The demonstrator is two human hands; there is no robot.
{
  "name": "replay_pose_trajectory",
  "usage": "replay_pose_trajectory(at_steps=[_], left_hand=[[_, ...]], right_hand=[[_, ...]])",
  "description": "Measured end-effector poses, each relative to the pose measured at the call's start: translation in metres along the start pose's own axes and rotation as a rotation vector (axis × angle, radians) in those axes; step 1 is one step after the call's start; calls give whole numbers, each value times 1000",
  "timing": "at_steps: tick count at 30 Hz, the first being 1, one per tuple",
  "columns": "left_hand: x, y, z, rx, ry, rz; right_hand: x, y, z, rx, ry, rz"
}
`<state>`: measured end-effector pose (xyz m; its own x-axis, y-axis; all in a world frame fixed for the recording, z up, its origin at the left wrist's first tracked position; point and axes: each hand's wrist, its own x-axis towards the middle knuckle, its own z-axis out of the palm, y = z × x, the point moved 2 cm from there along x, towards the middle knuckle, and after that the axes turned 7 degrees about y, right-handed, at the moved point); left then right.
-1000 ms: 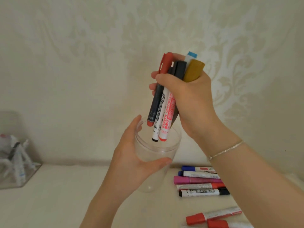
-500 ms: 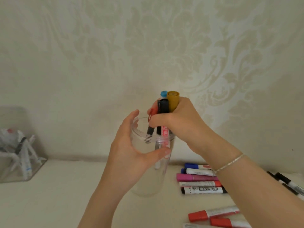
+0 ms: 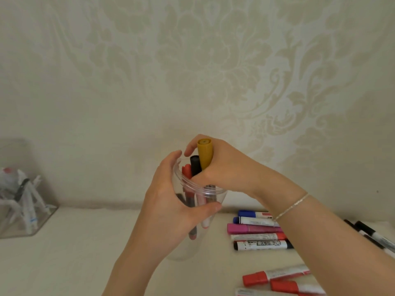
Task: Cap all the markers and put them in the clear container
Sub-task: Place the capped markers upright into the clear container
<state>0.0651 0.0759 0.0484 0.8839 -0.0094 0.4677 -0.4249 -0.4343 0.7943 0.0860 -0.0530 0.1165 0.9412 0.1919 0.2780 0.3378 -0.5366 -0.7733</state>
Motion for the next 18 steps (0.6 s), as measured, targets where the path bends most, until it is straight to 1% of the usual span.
replay_pose_trajectory(at_steps=[3,5,7,9,12,16,18], left_hand=[[1,-1,-1,44,-3,38],[1,-2,-3,55,-5,47],[1,-2,-3,52,-33,48],[1,-4,-3,37,-55,50],[0,-6,-3,12,-76,57],[0,-6,-2,0,-122,87],[-1,-5,-2,-1,-146,109]], right_hand=[[-1,0,1,-7,-40,-1],[0,2,-3,-22,-83,30],[-1,4,-5,-24,-132,75],[0,7,-5,-54,-141,83],[1,8,0,-179,-169,51],[-2,12,9,-407,-372,37],[-3,11,11,-433,-398,19]])
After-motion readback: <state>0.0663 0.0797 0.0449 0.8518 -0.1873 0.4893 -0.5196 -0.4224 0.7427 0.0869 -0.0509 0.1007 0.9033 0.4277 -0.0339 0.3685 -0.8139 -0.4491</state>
